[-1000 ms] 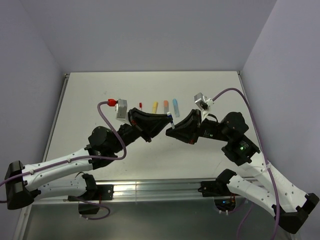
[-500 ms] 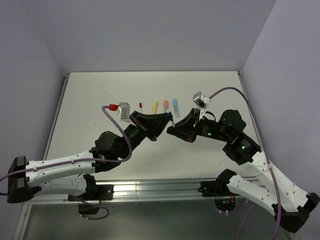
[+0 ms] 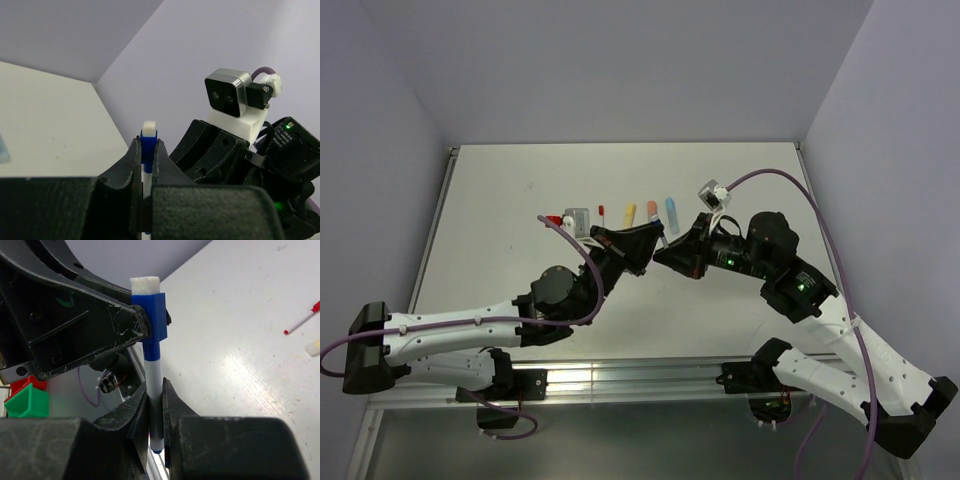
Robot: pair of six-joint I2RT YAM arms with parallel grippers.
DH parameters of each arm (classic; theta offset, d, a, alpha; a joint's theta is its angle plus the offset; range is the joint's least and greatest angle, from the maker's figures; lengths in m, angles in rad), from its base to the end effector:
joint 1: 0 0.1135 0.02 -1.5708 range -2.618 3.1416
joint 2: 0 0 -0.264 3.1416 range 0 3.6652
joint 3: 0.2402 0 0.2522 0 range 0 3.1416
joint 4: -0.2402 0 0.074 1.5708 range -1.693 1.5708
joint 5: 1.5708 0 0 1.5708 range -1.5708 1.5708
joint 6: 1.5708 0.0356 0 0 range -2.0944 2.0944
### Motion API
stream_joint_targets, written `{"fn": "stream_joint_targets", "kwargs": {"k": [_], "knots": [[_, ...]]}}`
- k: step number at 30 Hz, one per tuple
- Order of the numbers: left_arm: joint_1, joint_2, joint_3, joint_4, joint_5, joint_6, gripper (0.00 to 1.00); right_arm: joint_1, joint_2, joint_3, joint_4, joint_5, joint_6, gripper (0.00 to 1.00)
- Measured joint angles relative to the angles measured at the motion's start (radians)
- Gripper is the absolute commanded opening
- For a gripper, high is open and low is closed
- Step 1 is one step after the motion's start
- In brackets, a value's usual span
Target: Insert the pens into the pen caps
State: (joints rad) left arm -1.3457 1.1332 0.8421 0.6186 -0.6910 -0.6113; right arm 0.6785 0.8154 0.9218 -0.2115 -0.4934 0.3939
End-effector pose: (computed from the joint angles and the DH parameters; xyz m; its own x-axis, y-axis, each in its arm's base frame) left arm 0.0793 -0.2445 0.3724 -0.2950 -0.6931 -0.6577 0.5461 0.4426 -0.7113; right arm 0.1303 0.1267 0.3803 -0.4283 0.0889 -0.8993 -0.8177 0.3854 0.4276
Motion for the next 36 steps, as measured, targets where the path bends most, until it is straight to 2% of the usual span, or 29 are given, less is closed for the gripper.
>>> {"fn": "stream_joint_targets", "kwargs": {"k": [7,10,18,29,34,36], "knots": [[-0.001,-0.018,-0.040,0.019,-0.002,0.007,0.00,0.006,0.020,0.004,-0.024,-0.005,-0.003,0.00],[0.005,-0.064,-0.090,0.055,0.075,0.019,0.00,0.013,0.018,0.004,-0.021,-0.059,-0.002,0.00],[0.124,-0.156,-0.179,0.167,0.444,0.024,0.00,0.014,0.018,0.001,0.097,-0.216,0.031,0.00],[0.193,-0.155,-0.180,0.267,0.688,0.035,0.00,-0.002,0.019,-0.040,0.315,-0.390,0.141,0.00],[0.209,-0.155,-0.174,0.253,0.712,0.029,0.00,-0.005,0.019,-0.043,0.320,-0.391,0.141,0.00],[0.211,-0.156,-0.170,0.240,0.709,0.027,0.00,-0.005,0.019,-0.043,0.313,-0.386,0.136,0.06]]}}
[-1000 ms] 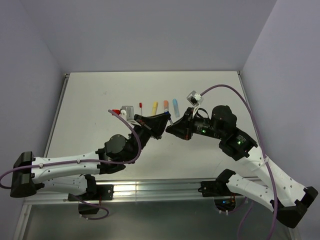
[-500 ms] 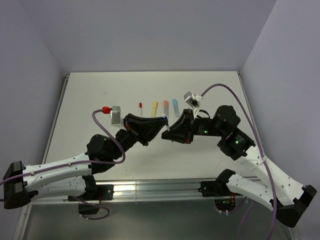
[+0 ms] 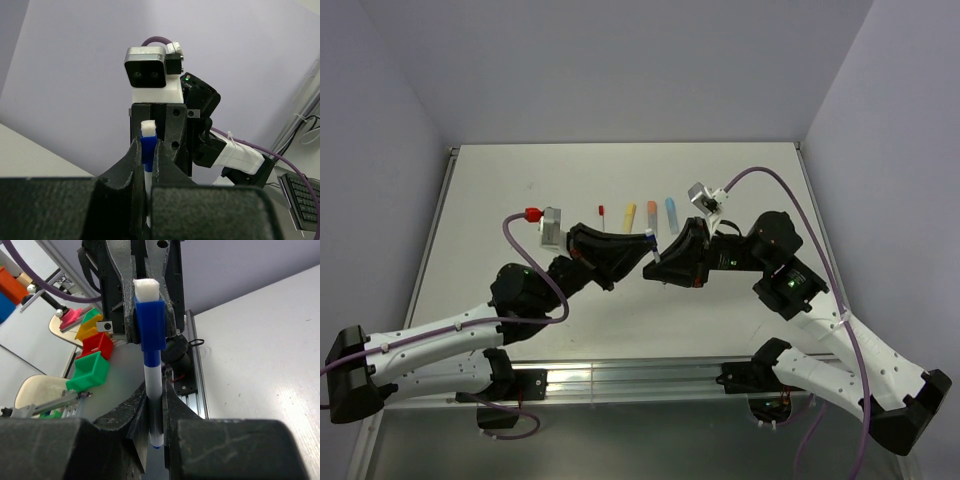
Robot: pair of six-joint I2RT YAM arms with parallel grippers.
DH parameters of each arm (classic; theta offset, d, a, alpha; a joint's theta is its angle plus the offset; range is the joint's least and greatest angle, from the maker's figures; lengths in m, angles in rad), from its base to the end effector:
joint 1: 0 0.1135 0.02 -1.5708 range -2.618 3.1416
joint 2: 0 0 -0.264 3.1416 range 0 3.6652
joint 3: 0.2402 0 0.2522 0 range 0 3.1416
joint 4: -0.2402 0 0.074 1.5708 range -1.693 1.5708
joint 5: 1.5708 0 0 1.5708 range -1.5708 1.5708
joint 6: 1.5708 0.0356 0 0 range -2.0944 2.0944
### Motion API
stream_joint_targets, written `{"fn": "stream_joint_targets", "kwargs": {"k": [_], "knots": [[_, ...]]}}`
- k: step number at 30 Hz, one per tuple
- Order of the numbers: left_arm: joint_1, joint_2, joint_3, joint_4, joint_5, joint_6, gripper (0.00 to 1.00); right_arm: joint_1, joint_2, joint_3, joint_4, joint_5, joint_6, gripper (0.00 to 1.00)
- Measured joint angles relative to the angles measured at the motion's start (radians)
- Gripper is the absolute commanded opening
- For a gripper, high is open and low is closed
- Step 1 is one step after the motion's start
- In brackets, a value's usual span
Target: Insert the pens into the pen caps
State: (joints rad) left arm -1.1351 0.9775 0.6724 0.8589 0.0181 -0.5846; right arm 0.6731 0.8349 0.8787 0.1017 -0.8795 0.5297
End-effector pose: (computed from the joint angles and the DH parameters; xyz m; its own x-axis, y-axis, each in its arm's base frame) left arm 0.0911 -0.1973 0.3737 -0.3187 -0.6228 -0.7145 0.8838 0.0771 -0.4614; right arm 0.1241 0.1340 0.3939 -0.4042 0.0898 -0.9103 -0.9146 -0.0256 0.4035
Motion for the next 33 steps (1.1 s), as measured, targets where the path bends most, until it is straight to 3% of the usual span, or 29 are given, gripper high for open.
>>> {"fn": "stream_joint_targets", "kwargs": {"k": [4,7,15,19,22,26,28,33], "knots": [[0.003,-0.004,0.016,-0.090,-0.018,-0.010,0.00,-0.010,0.001,0.013,-0.028,0.068,-0.012,0.51],[0.013,0.000,0.052,-0.210,-0.063,-0.027,0.00,-0.039,-0.003,0.038,-0.080,0.133,-0.041,0.63],[0.092,0.031,0.211,-0.624,-0.142,-0.048,0.00,-0.066,-0.074,0.052,-0.157,0.343,-0.089,0.70],[0.217,0.101,0.347,-0.837,-0.172,-0.058,0.00,-0.070,-0.096,0.053,-0.249,0.462,-0.122,0.74],[0.373,0.176,0.456,-0.955,-0.109,-0.047,0.02,-0.080,-0.079,0.077,-0.332,0.554,-0.134,0.76],[0.670,0.370,0.615,-1.087,-0.009,-0.004,0.00,-0.104,-0.023,0.113,-0.395,0.627,-0.143,0.77],[0.768,0.502,0.703,-1.149,-0.006,0.023,0.00,-0.116,-0.005,0.113,-0.419,0.640,-0.146,0.78],[0.853,0.822,0.846,-1.292,-0.045,0.077,0.01,-0.151,0.006,0.113,-0.453,0.656,-0.148,0.78]]}}
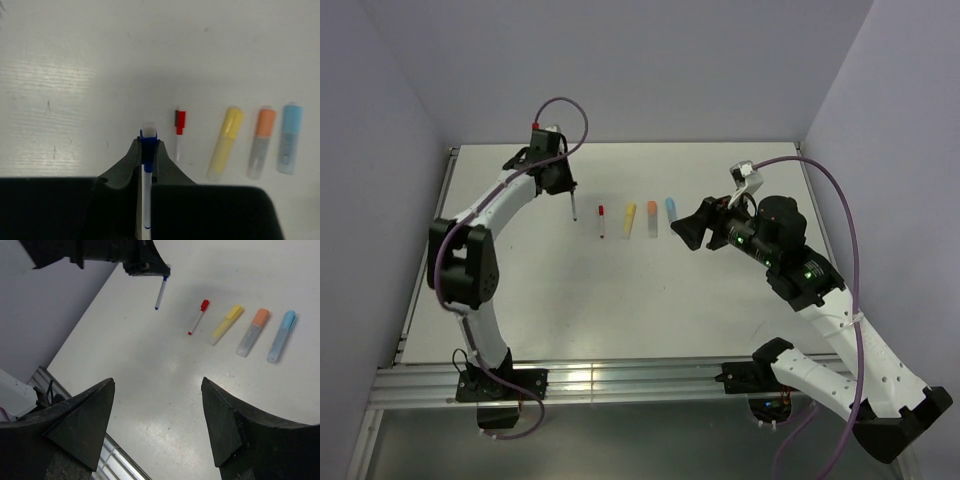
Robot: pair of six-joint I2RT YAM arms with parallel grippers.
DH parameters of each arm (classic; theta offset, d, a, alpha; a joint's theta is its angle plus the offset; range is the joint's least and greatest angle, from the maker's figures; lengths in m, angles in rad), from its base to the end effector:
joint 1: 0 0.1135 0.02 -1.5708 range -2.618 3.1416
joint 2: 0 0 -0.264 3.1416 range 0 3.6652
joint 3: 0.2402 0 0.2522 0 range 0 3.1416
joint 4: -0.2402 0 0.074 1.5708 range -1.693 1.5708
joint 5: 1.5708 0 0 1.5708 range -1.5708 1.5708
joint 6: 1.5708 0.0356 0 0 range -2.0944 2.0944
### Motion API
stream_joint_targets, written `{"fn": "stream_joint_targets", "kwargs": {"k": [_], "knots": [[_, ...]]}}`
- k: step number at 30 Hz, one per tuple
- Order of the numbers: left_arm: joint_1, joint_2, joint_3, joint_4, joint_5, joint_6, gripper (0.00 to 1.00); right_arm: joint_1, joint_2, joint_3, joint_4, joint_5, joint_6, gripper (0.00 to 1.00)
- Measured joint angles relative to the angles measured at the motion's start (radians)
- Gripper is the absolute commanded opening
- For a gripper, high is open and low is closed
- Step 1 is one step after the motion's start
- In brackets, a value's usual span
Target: Insert the pens into the pen caps
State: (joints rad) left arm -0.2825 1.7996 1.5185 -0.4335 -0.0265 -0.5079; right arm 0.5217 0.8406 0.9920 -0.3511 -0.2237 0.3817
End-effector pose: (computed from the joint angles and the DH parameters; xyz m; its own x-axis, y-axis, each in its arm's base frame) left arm 0.3985 -0.1147 0.2885 -0.6761 -0.3100 -0.6685 -0.0794 0.9326 -0.3522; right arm 0.1552 0.0983 0.3849 -0.4108 0.1828 -0.8932 -0.5618 0.7208 0.4059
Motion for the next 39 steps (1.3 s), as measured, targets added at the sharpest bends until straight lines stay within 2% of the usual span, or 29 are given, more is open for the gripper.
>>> {"fn": "stream_joint_targets", "kwargs": {"k": [6,12,14,16,17,21,25,28,33,37,38,39], "knots": [[0.000,0.289,0.176,-0.137,-0.047,0.048,0.01,-0.012,0.000,0.000,-0.010,0.010,-0.004,0.78],[0.000,0.379,0.228,-0.188,-0.077,0.061,0.06,-0.016,-0.001,0.000,-0.011,0.018,-0.006,0.78],[0.000,0.394,0.234,-0.193,-0.080,0.061,0.11,-0.017,-0.001,0.000,-0.012,0.018,-0.005,0.78],[0.000,0.403,0.234,-0.198,-0.081,0.062,0.15,-0.017,-0.001,0.000,-0.011,0.018,-0.006,0.78],[0.000,0.407,0.234,-0.199,-0.080,0.062,0.21,-0.017,-0.001,0.000,-0.011,0.018,-0.005,0.78],[-0.001,0.423,0.234,-0.199,-0.079,0.062,0.33,-0.017,-0.001,0.000,-0.011,0.017,-0.006,0.78],[-0.005,0.424,0.234,-0.193,-0.079,0.062,0.51,-0.020,-0.001,0.000,-0.011,0.018,-0.006,0.78],[-0.010,0.423,0.234,-0.191,-0.084,0.060,0.58,-0.021,-0.001,0.000,-0.011,0.019,-0.006,0.79],[-0.015,0.394,0.234,-0.209,-0.087,0.062,0.61,-0.021,-0.001,-0.001,-0.012,0.021,-0.006,0.80],[-0.018,0.297,0.241,-0.241,-0.092,0.063,0.64,-0.021,-0.002,-0.001,-0.012,0.026,-0.010,0.84],[-0.018,0.257,0.241,-0.246,-0.093,0.063,0.64,-0.021,-0.002,-0.001,-0.013,0.029,-0.010,0.95],[-0.018,0.211,0.241,-0.245,-0.093,0.063,0.65,-0.021,-0.002,-0.001,-0.013,0.030,-0.009,0.97]]}}
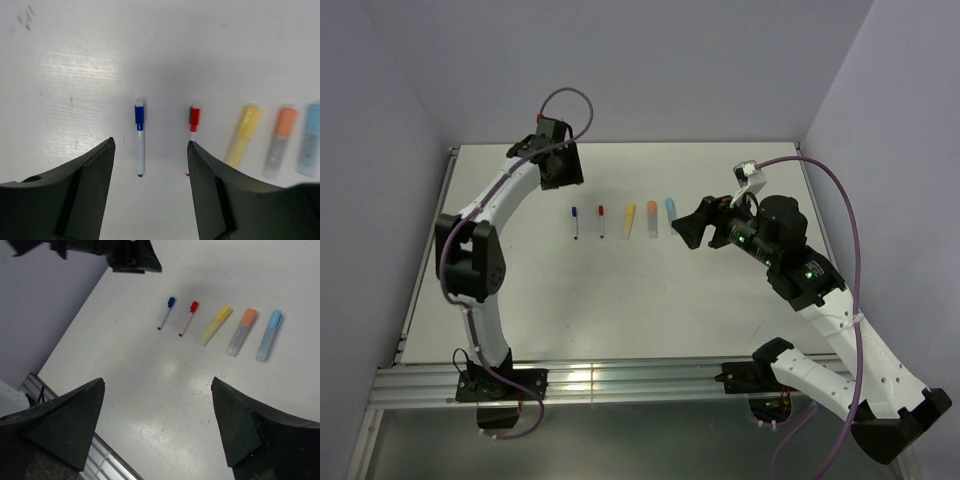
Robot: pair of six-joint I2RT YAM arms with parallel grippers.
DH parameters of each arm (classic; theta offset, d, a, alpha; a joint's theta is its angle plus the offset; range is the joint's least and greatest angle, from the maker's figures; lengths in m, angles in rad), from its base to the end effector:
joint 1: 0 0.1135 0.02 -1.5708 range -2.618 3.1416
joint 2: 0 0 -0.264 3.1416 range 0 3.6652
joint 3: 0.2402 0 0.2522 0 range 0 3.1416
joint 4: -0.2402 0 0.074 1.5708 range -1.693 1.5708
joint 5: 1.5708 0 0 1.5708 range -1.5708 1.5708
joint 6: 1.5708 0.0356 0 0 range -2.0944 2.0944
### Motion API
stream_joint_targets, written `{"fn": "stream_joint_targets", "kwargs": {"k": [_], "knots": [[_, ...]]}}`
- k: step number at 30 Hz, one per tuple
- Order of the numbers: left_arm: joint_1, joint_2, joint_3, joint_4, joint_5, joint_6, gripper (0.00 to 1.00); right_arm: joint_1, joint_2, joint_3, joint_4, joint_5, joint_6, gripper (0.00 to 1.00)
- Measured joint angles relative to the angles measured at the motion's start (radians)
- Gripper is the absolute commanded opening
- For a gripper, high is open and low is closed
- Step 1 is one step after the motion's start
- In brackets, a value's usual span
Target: Insert the pens into the pen caps
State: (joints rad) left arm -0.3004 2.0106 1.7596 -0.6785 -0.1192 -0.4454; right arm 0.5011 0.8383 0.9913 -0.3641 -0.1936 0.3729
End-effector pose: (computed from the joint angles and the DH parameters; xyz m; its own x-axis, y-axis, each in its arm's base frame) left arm 0.4311 -0.1291 0.2620 -0.7881 -0.2037 -0.5809 -0.1259 0.9771 -0.1717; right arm 0.1571 0.0939 0.3836 -0.4030 0.1869 -0.8959 -0.5257 0.7540 0.3938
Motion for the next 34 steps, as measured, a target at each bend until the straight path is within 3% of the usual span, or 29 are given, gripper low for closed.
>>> {"fn": "stream_joint_targets", "kwargs": {"k": [3,10,15,21,34], "knots": [[-0.005,-0.192,-0.055,0.031,0.001,-0.002,0.68,0.000,0.000,0.000,0.000,0.003,-0.005,1.00],[-0.045,-0.721,-0.337,0.090,-0.010,-0.004,0.70,0.000,0.006,0.000,0.001,0.020,0.000,1.00],[-0.059,-0.956,-0.560,0.121,-0.011,0.001,0.70,-0.002,0.016,0.000,0.003,0.046,0.008,1.00],[-0.058,-1.116,-0.762,0.168,-0.010,0.016,0.70,-0.002,0.025,0.000,0.004,0.075,0.008,1.00],[-0.052,-1.164,-0.789,0.251,0.021,0.025,0.69,-0.002,0.025,-0.002,0.005,0.103,0.003,1.00]]}}
